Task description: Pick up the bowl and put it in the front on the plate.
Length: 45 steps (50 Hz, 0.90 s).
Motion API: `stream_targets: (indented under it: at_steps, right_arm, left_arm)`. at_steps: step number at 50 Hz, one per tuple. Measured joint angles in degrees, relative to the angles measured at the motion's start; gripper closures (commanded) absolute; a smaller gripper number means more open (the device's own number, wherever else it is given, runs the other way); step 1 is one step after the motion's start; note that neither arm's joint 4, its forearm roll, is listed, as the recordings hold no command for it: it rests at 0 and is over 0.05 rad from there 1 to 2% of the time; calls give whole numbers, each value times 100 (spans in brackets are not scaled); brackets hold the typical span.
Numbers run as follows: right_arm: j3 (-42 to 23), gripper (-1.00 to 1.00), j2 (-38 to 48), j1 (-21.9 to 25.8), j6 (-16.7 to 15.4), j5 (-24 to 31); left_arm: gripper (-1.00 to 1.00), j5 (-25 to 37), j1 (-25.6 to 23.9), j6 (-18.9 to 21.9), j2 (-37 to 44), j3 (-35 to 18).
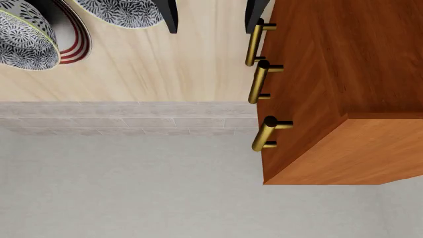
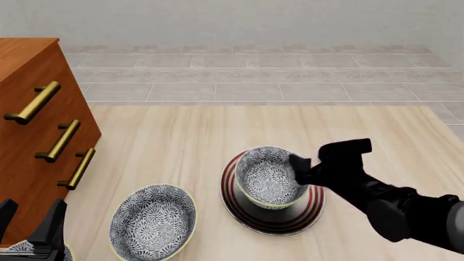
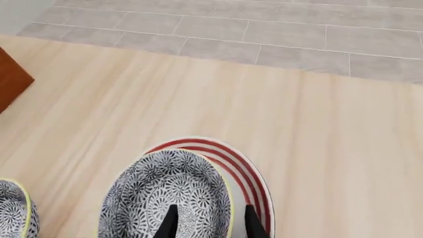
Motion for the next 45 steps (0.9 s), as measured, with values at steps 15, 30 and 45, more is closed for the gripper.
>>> stream_targets:
  at_steps: [15, 30, 45]
  right_arm:
    - [262, -100, -651, -105, -597, -90]
    - [765, -100, -1520, -411, -1210, -443]
    - [1365, -100, -2380, -976, -1200, -1156]
  left_arm:
    - [-100, 0, 0, 0, 0, 0]
    - [-100, 0, 0, 0, 0, 0]
    - [-100, 0, 0, 0, 0, 0]
